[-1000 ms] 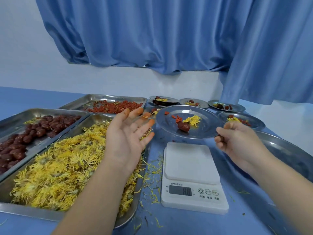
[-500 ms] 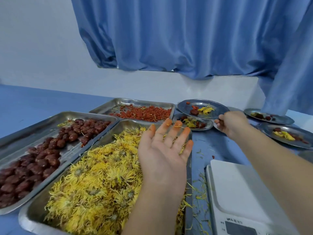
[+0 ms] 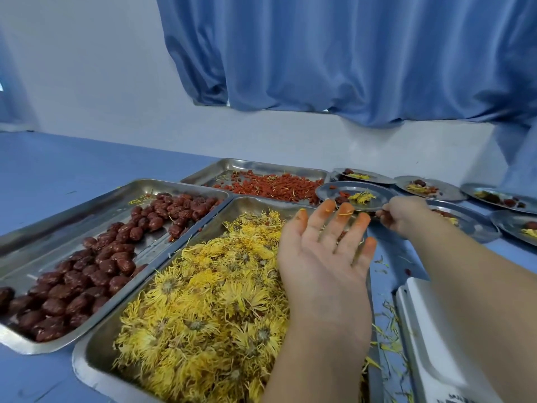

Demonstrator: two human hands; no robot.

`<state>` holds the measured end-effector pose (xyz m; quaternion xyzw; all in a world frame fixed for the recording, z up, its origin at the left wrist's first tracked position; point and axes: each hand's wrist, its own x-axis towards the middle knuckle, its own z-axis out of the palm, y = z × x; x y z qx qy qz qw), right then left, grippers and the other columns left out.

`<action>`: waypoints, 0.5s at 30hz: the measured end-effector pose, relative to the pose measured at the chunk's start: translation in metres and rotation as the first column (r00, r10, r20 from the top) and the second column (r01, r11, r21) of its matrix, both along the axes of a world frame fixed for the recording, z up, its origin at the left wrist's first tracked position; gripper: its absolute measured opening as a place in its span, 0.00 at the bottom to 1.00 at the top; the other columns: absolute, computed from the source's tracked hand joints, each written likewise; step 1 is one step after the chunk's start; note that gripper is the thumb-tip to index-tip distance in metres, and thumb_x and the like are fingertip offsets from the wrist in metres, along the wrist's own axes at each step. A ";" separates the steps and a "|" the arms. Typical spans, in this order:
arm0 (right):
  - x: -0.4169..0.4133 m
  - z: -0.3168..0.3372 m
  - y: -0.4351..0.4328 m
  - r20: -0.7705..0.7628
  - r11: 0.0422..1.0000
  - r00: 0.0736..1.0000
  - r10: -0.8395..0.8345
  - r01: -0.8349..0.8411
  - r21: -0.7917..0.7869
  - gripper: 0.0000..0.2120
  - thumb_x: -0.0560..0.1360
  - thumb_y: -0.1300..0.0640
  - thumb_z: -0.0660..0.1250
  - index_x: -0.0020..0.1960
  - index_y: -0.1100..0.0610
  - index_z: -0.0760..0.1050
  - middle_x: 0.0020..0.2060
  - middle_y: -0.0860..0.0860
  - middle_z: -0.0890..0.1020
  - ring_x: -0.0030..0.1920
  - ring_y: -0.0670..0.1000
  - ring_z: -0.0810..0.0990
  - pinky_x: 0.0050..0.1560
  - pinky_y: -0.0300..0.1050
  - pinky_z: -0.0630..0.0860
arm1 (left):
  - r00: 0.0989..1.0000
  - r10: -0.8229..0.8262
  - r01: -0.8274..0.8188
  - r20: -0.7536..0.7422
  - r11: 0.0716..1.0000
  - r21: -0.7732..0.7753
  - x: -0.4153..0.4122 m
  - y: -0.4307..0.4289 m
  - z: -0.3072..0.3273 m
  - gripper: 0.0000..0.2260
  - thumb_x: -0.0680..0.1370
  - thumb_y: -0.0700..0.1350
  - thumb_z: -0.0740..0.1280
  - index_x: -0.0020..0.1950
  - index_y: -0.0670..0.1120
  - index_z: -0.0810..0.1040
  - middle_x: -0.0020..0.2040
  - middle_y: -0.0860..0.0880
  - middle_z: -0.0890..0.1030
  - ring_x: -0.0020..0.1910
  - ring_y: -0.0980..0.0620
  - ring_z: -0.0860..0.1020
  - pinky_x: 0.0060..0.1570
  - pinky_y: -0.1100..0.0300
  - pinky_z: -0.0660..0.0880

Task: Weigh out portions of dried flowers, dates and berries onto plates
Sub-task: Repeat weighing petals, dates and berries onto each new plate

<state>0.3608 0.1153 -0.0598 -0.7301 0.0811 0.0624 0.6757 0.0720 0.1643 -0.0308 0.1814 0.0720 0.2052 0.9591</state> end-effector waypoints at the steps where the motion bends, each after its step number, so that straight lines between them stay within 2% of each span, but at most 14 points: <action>1: 0.001 -0.002 -0.001 -0.013 1.000 1.000 0.007 -0.007 -0.005 0.17 0.78 0.71 0.56 0.66 0.66 0.68 0.33 0.57 0.75 0.27 0.49 0.73 0.18 0.33 0.69 | 1.000 -0.002 0.002 0.002 1.000 -0.003 0.000 0.000 0.000 0.20 0.80 0.57 0.57 0.56 0.45 0.81 0.51 0.44 0.86 0.50 0.44 0.84 0.55 0.47 0.75; 4: 0.002 -0.005 -0.004 -0.041 0.998 0.998 0.049 -0.050 -0.027 0.12 0.78 0.70 0.58 0.61 0.67 0.70 0.35 0.58 0.76 0.25 0.48 0.74 0.17 0.33 0.69 | 1.000 -0.015 0.015 0.007 1.000 -0.010 -0.001 -0.001 0.000 0.20 0.80 0.56 0.57 0.56 0.45 0.81 0.51 0.44 0.86 0.51 0.44 0.84 0.56 0.47 0.75; 8: -0.001 -0.003 -0.006 -0.041 0.995 0.994 0.103 -0.103 0.003 0.10 0.76 0.72 0.61 0.57 0.65 0.70 0.40 0.58 0.76 0.33 0.50 0.75 0.19 0.34 0.73 | 1.000 -0.010 0.010 0.007 1.000 0.002 0.000 0.000 0.000 0.19 0.80 0.56 0.57 0.57 0.45 0.81 0.52 0.44 0.85 0.51 0.44 0.84 0.57 0.47 0.75; 12: -0.007 0.003 -0.008 -0.012 0.996 0.996 0.091 -0.091 -0.003 0.06 0.73 0.73 0.66 0.43 0.64 0.73 0.48 0.58 0.76 0.43 0.53 0.78 0.30 0.38 0.77 | 1.000 -0.003 0.003 0.012 1.000 0.023 0.001 0.000 -0.002 0.18 0.80 0.55 0.58 0.56 0.44 0.81 0.51 0.44 0.85 0.51 0.44 0.84 0.58 0.47 0.75; 15: -0.016 0.008 -0.013 0.008 0.996 0.996 0.093 -0.093 -0.014 0.05 0.71 0.72 0.68 0.42 0.64 0.75 0.47 0.58 0.77 0.44 0.53 0.79 0.35 0.40 0.78 | 1.000 0.000 0.000 0.004 0.998 0.061 0.001 -0.001 -0.003 0.18 0.80 0.54 0.59 0.56 0.44 0.81 0.51 0.44 0.85 0.51 0.43 0.84 0.58 0.47 0.75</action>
